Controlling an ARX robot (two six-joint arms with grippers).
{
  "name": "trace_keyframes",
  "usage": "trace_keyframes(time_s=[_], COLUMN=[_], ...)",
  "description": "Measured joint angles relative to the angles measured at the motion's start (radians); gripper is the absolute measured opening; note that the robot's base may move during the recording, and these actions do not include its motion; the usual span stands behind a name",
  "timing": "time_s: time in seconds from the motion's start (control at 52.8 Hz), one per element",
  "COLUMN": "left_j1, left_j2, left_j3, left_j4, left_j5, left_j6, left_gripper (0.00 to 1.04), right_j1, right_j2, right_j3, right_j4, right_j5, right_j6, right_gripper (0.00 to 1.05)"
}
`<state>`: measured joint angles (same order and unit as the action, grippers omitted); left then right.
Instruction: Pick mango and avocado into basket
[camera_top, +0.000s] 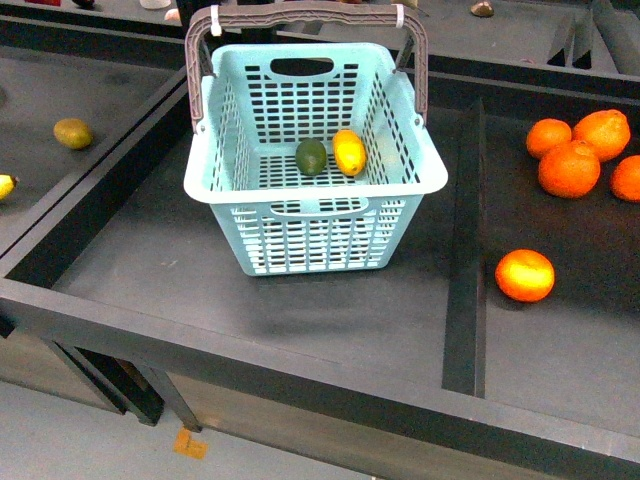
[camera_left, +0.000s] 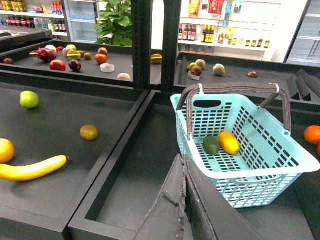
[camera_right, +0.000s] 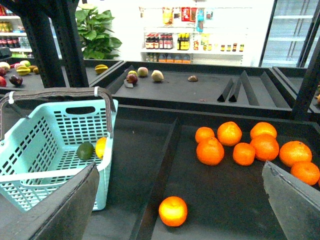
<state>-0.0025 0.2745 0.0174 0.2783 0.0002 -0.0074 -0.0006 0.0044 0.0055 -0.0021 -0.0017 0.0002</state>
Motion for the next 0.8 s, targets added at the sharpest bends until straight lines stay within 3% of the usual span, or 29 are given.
trace_keyframes(time_s=[0.303,0.379,0.796], left_j1=[0.0,0.0,0.0], left_j2=[-0.11,-0.248,-0.27], left_j3=[0.0,0.0,0.0], left_j4=[-0.105,-0.266,-0.276], left_j5=[0.0,0.0,0.0], left_j6=[0.0,0.0,0.0], left_gripper=[0.03,0.03,0.07], right_j1=[0.0,0.0,0.0], right_j2=[0.0,0.0,0.0], right_j3=[0.0,0.0,0.0], right_j4=[0.0,0.0,0.0], right_j5=[0.0,0.0,0.0], right_j6=[0.0,0.0,0.0], right_gripper=[0.97,0.97,0.97])
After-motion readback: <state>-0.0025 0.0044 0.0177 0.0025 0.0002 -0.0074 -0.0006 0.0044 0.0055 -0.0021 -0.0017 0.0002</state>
